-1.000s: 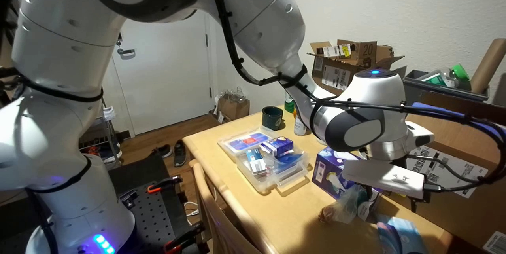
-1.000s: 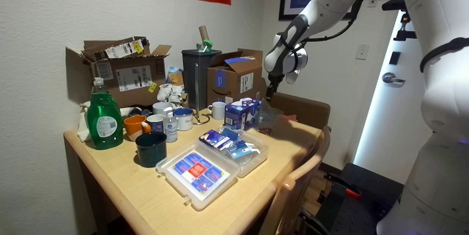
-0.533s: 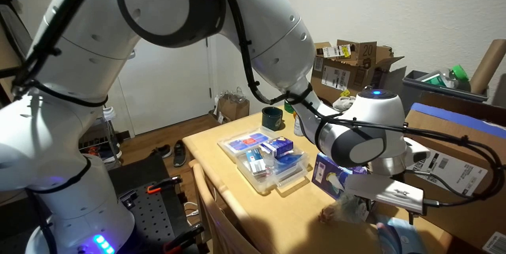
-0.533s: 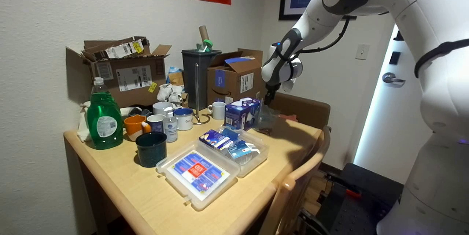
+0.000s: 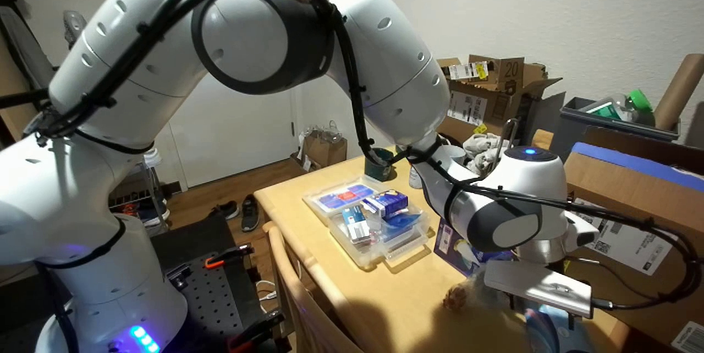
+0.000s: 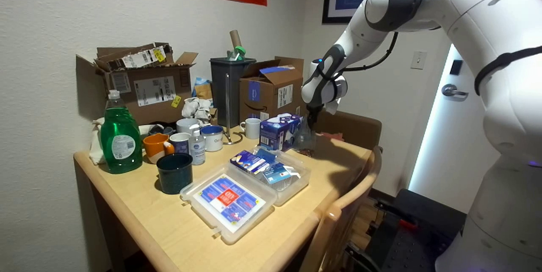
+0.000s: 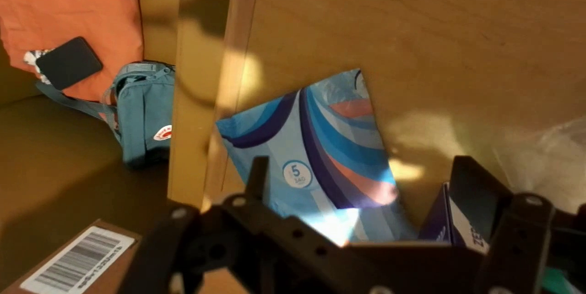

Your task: Pick up the object from the table and put it in the box storage

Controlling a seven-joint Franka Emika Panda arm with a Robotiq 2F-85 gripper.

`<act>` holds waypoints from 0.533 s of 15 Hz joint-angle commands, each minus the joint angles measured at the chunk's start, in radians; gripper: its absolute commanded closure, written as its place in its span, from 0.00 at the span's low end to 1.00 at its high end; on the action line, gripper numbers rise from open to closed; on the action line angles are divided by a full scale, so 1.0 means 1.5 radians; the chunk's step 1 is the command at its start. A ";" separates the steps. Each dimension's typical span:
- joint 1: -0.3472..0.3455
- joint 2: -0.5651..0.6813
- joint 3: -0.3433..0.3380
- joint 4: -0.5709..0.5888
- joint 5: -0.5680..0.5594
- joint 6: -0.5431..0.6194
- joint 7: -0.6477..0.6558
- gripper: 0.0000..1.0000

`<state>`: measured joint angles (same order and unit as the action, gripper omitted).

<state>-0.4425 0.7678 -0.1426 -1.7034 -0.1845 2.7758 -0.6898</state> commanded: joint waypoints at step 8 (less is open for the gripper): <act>-0.033 0.085 0.033 0.104 -0.001 -0.068 -0.044 0.04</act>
<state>-0.4732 0.8702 -0.1115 -1.6045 -0.1845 2.7208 -0.7245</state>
